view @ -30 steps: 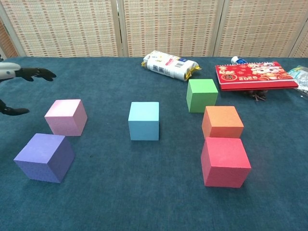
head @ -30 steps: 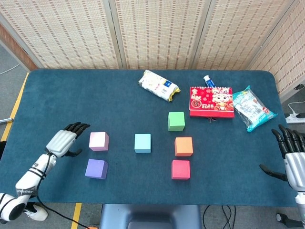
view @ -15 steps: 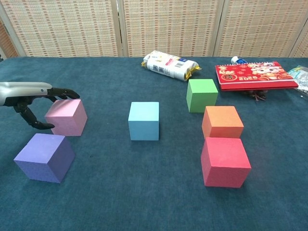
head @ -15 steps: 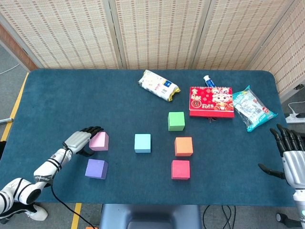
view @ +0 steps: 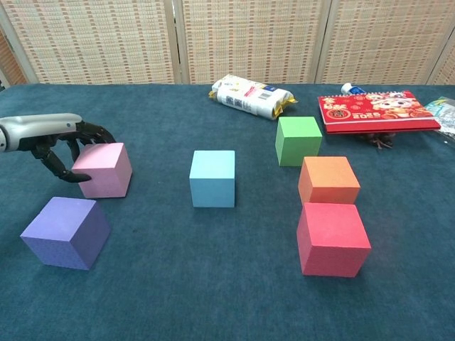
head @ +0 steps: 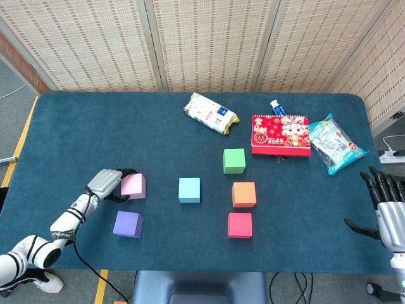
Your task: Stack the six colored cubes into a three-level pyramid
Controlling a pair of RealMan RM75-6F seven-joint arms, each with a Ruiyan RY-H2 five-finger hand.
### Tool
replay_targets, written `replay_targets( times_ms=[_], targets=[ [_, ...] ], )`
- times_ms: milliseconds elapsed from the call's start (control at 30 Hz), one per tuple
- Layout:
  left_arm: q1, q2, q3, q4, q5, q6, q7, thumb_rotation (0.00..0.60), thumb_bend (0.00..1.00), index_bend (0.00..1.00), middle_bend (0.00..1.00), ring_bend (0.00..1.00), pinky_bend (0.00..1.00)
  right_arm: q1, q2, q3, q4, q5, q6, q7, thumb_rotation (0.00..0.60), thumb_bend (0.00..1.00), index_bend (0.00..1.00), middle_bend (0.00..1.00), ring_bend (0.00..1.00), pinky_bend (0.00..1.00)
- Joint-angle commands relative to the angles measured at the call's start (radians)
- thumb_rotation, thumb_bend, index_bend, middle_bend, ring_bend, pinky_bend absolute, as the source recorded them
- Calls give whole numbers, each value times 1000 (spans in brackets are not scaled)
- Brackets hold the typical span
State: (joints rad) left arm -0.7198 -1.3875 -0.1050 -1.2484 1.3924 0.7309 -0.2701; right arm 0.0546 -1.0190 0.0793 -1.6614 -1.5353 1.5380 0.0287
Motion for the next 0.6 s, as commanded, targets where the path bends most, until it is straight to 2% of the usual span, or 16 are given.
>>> replay_targets(
  times_ms=[33, 333, 600],
  targets=[
    [-8, -7, -4, -6, 12, 13, -8, 600, 352, 395, 461, 429, 447, 0, 0, 0, 0, 0, 0, 0, 600, 111, 0, 15, 0, 52],
    [-52, -43, -9, -39, 27, 13, 18, 600, 352, 393, 450, 421, 444, -6, -1, -3, 4, 2, 6, 6, 600, 111, 0, 15, 0, 52],
    [-83, -88, -19, -49, -28, -7, 133, 600, 351, 382, 438, 412, 443, -14, 1, -4, 14, 9, 11, 19, 600, 112, 0, 15, 0, 52]
  ],
)
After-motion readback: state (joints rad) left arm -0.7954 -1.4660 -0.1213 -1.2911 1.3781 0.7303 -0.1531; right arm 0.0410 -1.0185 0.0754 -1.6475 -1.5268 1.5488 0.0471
